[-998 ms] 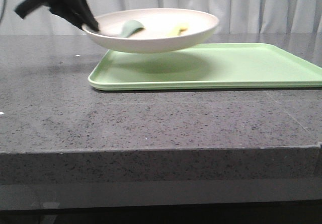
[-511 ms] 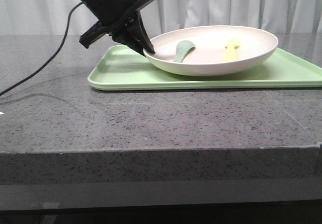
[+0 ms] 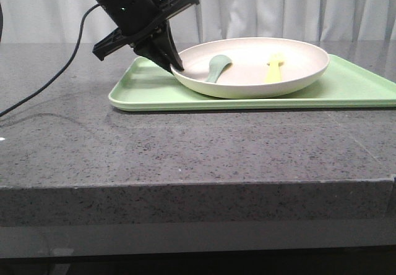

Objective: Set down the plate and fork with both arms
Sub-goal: 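Lower the plate onto the tray and open the left gripper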

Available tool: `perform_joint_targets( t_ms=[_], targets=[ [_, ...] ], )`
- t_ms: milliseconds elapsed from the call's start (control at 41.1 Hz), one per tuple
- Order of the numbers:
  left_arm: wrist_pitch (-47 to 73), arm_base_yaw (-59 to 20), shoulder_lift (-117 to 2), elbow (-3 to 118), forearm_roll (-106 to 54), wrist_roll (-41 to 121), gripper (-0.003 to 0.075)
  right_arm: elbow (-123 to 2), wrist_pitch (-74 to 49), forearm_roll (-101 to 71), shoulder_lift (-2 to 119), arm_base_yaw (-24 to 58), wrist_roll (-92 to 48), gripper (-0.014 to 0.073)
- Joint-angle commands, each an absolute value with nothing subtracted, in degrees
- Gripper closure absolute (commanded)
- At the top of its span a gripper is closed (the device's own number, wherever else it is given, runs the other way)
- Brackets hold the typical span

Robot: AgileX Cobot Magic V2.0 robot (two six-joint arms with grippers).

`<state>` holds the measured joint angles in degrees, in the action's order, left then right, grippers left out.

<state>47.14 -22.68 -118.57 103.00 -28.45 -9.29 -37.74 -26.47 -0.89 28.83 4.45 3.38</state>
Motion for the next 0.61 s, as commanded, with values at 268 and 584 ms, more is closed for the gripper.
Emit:
perform_joint_targets(
  t_ms=[268, 584],
  targets=[
    [45.02, -23.22, -115.0, 105.28, -30.08, -10.46, 0.0716, -39.89, -21.69, -0.9, 29.47, 4.42, 3.12, -0.0062],
    [45.13, -23.22, -115.0, 105.28, -30.08, -10.46, 0.0438, -39.89, -21.69, -0.9, 29.47, 4.42, 3.12, -0.0062]
  ],
)
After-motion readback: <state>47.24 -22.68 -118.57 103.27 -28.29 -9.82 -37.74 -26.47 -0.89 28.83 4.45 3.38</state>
